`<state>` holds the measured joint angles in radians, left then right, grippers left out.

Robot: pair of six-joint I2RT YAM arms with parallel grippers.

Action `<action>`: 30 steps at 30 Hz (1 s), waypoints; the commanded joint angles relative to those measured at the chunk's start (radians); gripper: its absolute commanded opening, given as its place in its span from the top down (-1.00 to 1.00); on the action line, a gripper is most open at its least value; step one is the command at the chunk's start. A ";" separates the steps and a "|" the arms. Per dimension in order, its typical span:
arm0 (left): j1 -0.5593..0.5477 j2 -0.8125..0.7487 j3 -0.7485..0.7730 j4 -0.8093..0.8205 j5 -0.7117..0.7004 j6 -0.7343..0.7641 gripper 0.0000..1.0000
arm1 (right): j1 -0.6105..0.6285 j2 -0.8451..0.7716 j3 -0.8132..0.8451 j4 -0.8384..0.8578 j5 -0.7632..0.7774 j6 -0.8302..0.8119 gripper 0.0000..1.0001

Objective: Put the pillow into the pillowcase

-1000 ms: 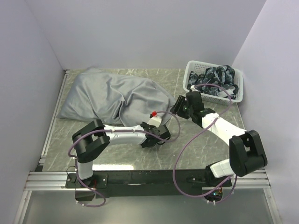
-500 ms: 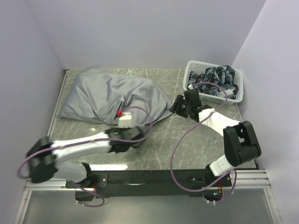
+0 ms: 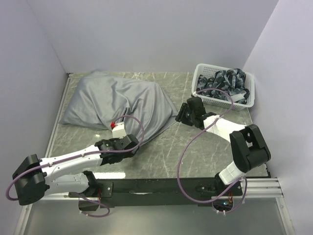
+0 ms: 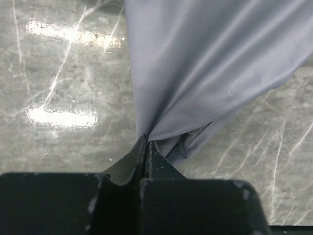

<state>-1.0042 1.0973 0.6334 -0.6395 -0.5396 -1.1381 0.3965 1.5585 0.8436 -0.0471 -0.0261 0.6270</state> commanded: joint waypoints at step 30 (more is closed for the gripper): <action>0.001 -0.082 -0.038 0.043 0.058 0.005 0.98 | -0.005 0.115 -0.140 0.506 0.008 0.556 -0.05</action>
<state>-1.0042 1.0462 0.6041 -0.6086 -0.4915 -1.1397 0.3954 1.6852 0.7238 0.2985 -0.0483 1.0824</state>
